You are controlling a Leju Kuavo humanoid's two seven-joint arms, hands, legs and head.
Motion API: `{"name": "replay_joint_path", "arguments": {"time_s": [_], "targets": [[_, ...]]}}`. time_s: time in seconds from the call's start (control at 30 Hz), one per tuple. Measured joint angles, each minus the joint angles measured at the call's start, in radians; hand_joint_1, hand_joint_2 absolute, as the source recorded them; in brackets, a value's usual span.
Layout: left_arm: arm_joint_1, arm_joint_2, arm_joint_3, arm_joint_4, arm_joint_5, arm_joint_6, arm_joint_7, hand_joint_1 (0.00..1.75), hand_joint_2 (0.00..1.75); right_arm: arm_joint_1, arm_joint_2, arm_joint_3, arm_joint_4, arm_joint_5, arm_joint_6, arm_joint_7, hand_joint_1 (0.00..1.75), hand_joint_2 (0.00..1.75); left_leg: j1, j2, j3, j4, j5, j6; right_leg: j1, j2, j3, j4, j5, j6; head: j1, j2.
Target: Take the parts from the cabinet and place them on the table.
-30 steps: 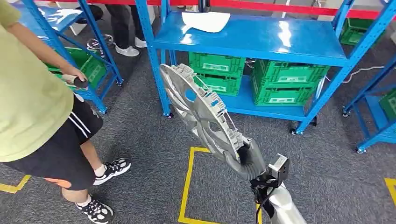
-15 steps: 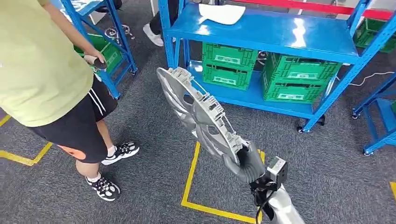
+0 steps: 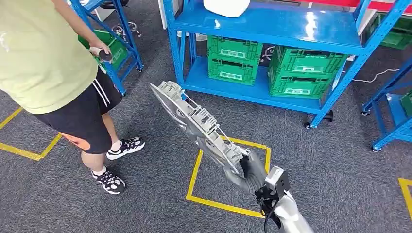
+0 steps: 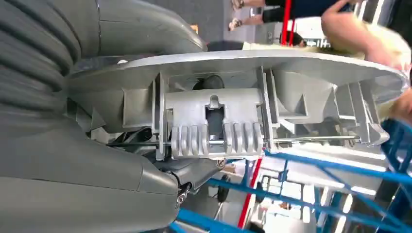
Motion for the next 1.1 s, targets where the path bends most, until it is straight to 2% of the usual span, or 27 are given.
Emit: {"name": "replay_joint_path", "arguments": {"time_s": [0.07, 0.1, 0.13, 0.17, 0.23, 0.27, 0.3, 0.37, 0.4, 0.43, 0.47, 0.5, 0.6, 0.63, 0.67, 0.7, 0.73, 0.77, 0.8, 0.83, 0.9, 0.93, 0.97, 1.0, 1.03, 1.07, 1.1], "targets": [[-0.003, 0.000, 0.000, 0.000, -0.008, -0.001, 0.005, 0.00, 1.75, -0.003, 0.001, 0.008, 0.005, 0.002, 0.016, 0.001, 1.75, 1.75, -0.012, 0.000, -0.015, -0.002, 0.019, 0.007, -0.011, -0.002, -0.001, -0.011, 0.024, 0.012, -0.004, 0.000], [-0.002, -0.001, 0.000, 0.001, -0.010, -0.002, 0.009, 0.00, 1.75, -0.001, 0.001, 0.011, 0.005, 0.002, 0.021, 0.002, 1.75, 1.75, -0.009, 0.004, -0.020, -0.016, 0.037, 0.012, -0.004, 0.003, -0.004, -0.016, 0.036, 0.021, -0.003, 0.000], [-0.004, -0.003, 0.000, 0.001, -0.010, -0.003, 0.010, 0.00, 1.75, 0.000, 0.000, 0.012, 0.007, 0.001, 0.024, 0.002, 1.75, 1.75, -0.002, 0.018, -0.026, -0.022, 0.051, 0.017, -0.009, 0.009, -0.010, -0.005, 0.010, 0.024, -0.006, 0.000], [-0.006, -0.002, 0.000, 0.000, -0.011, -0.003, 0.011, 0.00, 1.75, 0.000, 0.000, 0.015, 0.008, 0.001, 0.028, 0.003, 1.75, 1.75, 0.001, 0.019, -0.040, -0.023, 0.063, 0.027, -0.012, 0.012, -0.022, 0.028, -0.046, 0.032, -0.001, 0.000], [-0.009, -0.002, 0.000, 0.000, -0.011, -0.003, 0.011, 0.00, 1.75, 0.001, 0.000, 0.018, 0.011, 0.002, 0.028, 0.005, 1.75, 1.75, 0.003, 0.028, -0.068, -0.020, 0.088, 0.026, -0.020, 0.011, -0.055, 0.169, -0.169, 0.049, 0.003, 0.000], [-0.009, -0.003, 0.000, 0.001, -0.011, -0.003, 0.012, 0.00, 1.75, 0.001, 0.000, 0.019, 0.015, 0.001, 0.028, 0.006, 1.75, 1.75, 0.003, 0.035, -0.086, -0.018, 0.101, 0.026, -0.022, 0.011, -0.067, 0.240, -0.199, 0.056, 0.004, 0.000], [-0.009, -0.003, 0.000, 0.001, -0.011, -0.003, 0.012, 0.00, 1.75, 0.001, 0.000, 0.019, 0.018, 0.001, 0.028, 0.006, 1.75, 1.75, 0.004, 0.042, -0.107, -0.013, 0.112, 0.024, -0.025, 0.011, -0.067, 0.285, -0.191, 0.060, 0.005, 0.000], [-0.009, -0.003, 0.000, 0.001, -0.011, -0.004, 0.012, 0.00, 1.75, 0.001, 0.000, 0.019, 0.019, 0.001, 0.028, 0.006, 1.75, 1.75, 0.009, 0.059, -0.148, 0.002, 0.131, 0.018, -0.029, 0.009, -0.020, 0.261, -0.118, 0.069, 0.005, 0.000], [-0.009, -0.003, 0.000, 0.001, -0.011, -0.004, 0.012, 0.00, 1.75, 0.000, 0.000, 0.019, 0.019, 0.001, 0.028, 0.006, 1.75, 1.75, 0.013, 0.067, -0.171, 0.014, 0.138, 0.012, -0.030, 0.002, 0.035, 0.198, -0.088, 0.074, 0.005, 0.000], [-0.011, -0.003, 0.000, 0.001, -0.011, -0.004, 0.012, 0.00, 1.75, 0.000, 0.000, 0.019, 0.019, 0.001, 0.030, 0.006, 1.75, 1.75, 0.014, 0.072, -0.188, 0.030, 0.145, 0.005, -0.033, -0.025, 0.112, 0.104, -0.093, 0.081, 0.008, 0.000], [-0.008, -0.001, 0.000, -0.001, -0.011, -0.004, 0.012, 0.00, 1.75, -0.004, 0.000, 0.019, 0.019, 0.001, 0.031, 0.006, 1.75, 1.75, 0.011, 0.075, -0.200, 0.041, 0.149, -0.001, -0.028, -0.062, 0.173, 0.013, -0.149, 0.087, 0.016, 0.000], [-0.008, -0.003, 0.000, 0.000, -0.011, -0.005, 0.012, 0.00, 1.75, -0.004, 0.000, 0.020, 0.019, 0.001, 0.031, 0.006, 1.75, 1.75, 0.010, 0.084, -0.201, 0.047, 0.153, -0.007, -0.019, -0.055, 0.185, -0.013, -0.166, 0.047, 0.017, 0.000], [-0.010, -0.003, 0.000, 0.000, -0.011, -0.005, 0.012, 0.00, 1.75, -0.001, 0.000, 0.020, 0.019, 0.000, 0.031, 0.006, 1.75, 1.75, 0.015, 0.111, -0.199, 0.040, 0.178, -0.027, -0.015, -0.035, 0.158, -0.011, -0.144, 0.018, 0.016, 0.000], [-0.010, -0.003, 0.000, 0.000, -0.011, -0.006, 0.011, 0.00, 1.75, -0.002, 0.000, 0.020, 0.019, 0.000, 0.032, 0.006, 1.75, 1.75, 0.020, 0.095, -0.207, 0.046, 0.167, -0.035, -0.019, -0.031, 0.146, -0.014, -0.129, 0.007, 0.017, 0.000], [-0.009, -0.002, 0.000, 0.000, -0.011, -0.006, 0.012, 0.00, 1.75, -0.002, 0.000, 0.020, 0.019, 0.000, 0.033, 0.007, 1.75, 1.75, 0.021, 0.056, -0.219, 0.075, 0.109, -0.043, -0.020, -0.019, 0.132, -0.014, -0.115, 0.001, 0.013, 0.000], [-0.008, -0.003, 0.000, 0.000, -0.013, -0.006, 0.013, 0.00, 1.75, -0.002, 0.001, 0.021, 0.019, 0.001, 0.033, 0.007, 1.75, 1.75, 0.021, 0.029, -0.231, 0.133, 0.039, -0.045, -0.020, -0.011, 0.116, -0.014, -0.102, -0.005, 0.011, 0.000], [-0.007, -0.003, 0.000, 0.000, -0.013, -0.006, 0.013, 0.00, 1.75, -0.001, 0.002, 0.021, 0.019, 0.002, 0.033, 0.008, 1.75, 1.75, 0.021, 0.016, -0.245, 0.203, -0.019, -0.046, -0.019, -0.002, 0.101, -0.013, -0.089, -0.007, 0.009, 0.000], [-0.007, -0.003, 0.000, 0.001, -0.014, -0.006, 0.015, 0.00, 1.75, 0.001, 0.002, 0.022, 0.019, 0.003, 0.033, 0.008, 1.75, 1.75, 0.021, 0.011, -0.254, 0.269, -0.056, -0.045, -0.017, 0.009, 0.086, -0.013, -0.077, -0.007, 0.009, 0.000], [-0.007, -0.003, 0.000, 0.001, -0.014, -0.006, 0.015, 0.00, 1.75, 0.002, 0.002, 0.022, 0.019, 0.003, 0.033, 0.008, 1.75, 1.75, 0.021, 0.010, -0.255, 0.304, -0.066, -0.044, -0.015, 0.016, 0.076, -0.011, -0.068, -0.007, 0.009, 0.000], [-0.008, -0.003, 0.000, 0.001, -0.014, -0.006, 0.016, 0.00, 1.75, 0.003, 0.002, 0.022, 0.019, 0.004, 0.034, 0.008, 1.75, 1.75, 0.021, 0.009, -0.252, 0.323, -0.062, -0.042, -0.014, 0.022, 0.069, -0.011, -0.060, -0.006, 0.009, 0.000], [-0.009, -0.003, 0.000, 0.001, -0.016, -0.006, 0.018, 0.00, 1.75, 0.009, 0.002, 0.022, 0.020, 0.006, 0.034, 0.008, 1.75, 1.75, 0.019, 0.006, -0.206, 0.303, -0.007, -0.031, -0.011, 0.042, 0.037, -0.009, -0.035, -0.004, 0.008, 0.000], [-0.009, -0.003, 0.000, 0.001, -0.016, -0.006, 0.018, 0.00, 1.75, 0.011, 0.002, 0.022, 0.020, 0.007, 0.034, 0.008, 1.75, 1.75, 0.018, -0.002, -0.156, 0.242, 0.026, -0.022, -0.009, 0.054, 0.021, -0.009, -0.022, -0.002, 0.008, 0.000], [-0.011, -0.002, 0.000, 0.001, -0.018, -0.006, 0.018, 0.00, 1.75, 0.012, 0.001, 0.022, 0.020, 0.008, 0.034, 0.008, 1.75, 1.75, 0.014, -0.021, -0.094, 0.161, 0.038, -0.009, -0.008, 0.066, 0.008, -0.009, -0.009, 0.000, 0.008, 0.000], [-0.013, 0.000, 0.000, 0.000, -0.020, -0.006, 0.018, 0.00, 1.75, 0.012, 0.002, 0.022, 0.020, 0.009, 0.034, 0.008, 1.75, 1.75, 0.012, -0.068, -0.027, 0.071, 0.016, 0.007, -0.013, 0.072, 0.001, -0.008, 0.002, 0.002, 0.009, 0.000], [-0.014, -0.001, 0.000, -0.001, -0.022, -0.006, 0.018, 0.00, 1.75, 0.011, 0.002, 0.022, 0.020, 0.010, 0.034, 0.008, 1.75, 1.75, 0.011, -0.086, 0.015, -0.008, -0.006, 0.009, -0.007, 0.079, -0.006, -0.008, 0.011, 0.009, 0.009, 0.000], [-0.015, -0.003, 0.000, 0.000, -0.024, -0.006, 0.021, 0.00, 1.75, 0.013, 0.001, 0.022, 0.020, 0.011, 0.034, 0.007, 1.75, 1.75, 0.007, -0.077, -0.001, 0.001, 0.005, -0.004, -0.014, 0.085, -0.005, -0.016, 0.026, 0.018, 0.011, 0.000], [-0.017, -0.004, 0.000, 0.000, -0.025, -0.006, 0.021, 0.00, 1.75, 0.014, 0.001, 0.022, 0.020, 0.013, 0.034, 0.006, 1.75, 1.75, 0.001, -0.070, -0.001, -0.001, 0.009, -0.001, -0.019, 0.095, -0.008, -0.022, 0.039, 0.027, 0.006, 0.000]]}}
